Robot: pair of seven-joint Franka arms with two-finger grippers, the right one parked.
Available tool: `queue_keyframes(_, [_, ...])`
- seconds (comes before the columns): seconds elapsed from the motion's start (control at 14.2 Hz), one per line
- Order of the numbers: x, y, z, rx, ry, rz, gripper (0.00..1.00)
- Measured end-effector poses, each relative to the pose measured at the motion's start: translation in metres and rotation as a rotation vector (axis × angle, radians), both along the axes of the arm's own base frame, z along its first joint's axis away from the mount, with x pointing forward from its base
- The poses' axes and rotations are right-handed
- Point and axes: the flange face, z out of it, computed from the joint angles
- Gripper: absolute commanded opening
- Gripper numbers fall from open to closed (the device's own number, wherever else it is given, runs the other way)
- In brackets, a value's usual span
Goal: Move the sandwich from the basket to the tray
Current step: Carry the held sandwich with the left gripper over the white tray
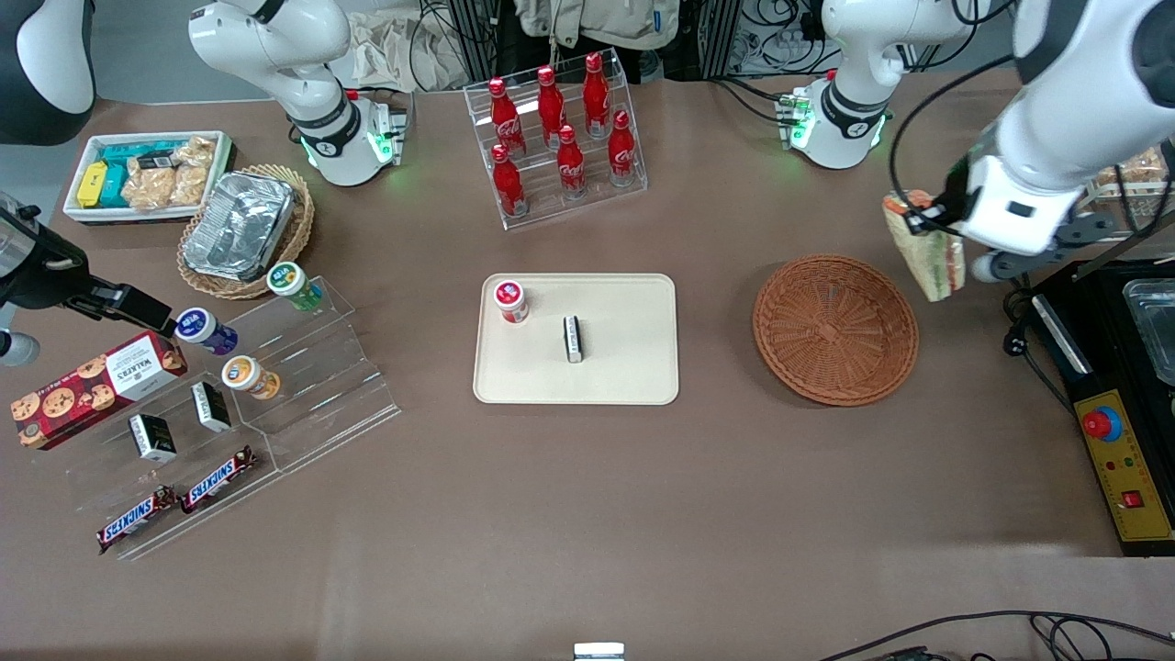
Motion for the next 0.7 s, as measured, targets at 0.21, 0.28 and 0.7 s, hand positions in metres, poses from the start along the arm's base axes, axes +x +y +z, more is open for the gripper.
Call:
queue_keyframes(0.21, [-0.014, -0.057, -0.006, -0.001, 0.004, -0.108, 0.00])
queue_keyframes(0.28, [-0.020, -0.075, -0.008, -0.011, 0.003, -0.142, 0.00])
queue_keyframes(0.7, [-0.035, -0.172, -0.065, -0.094, -0.030, -0.301, 0.00])
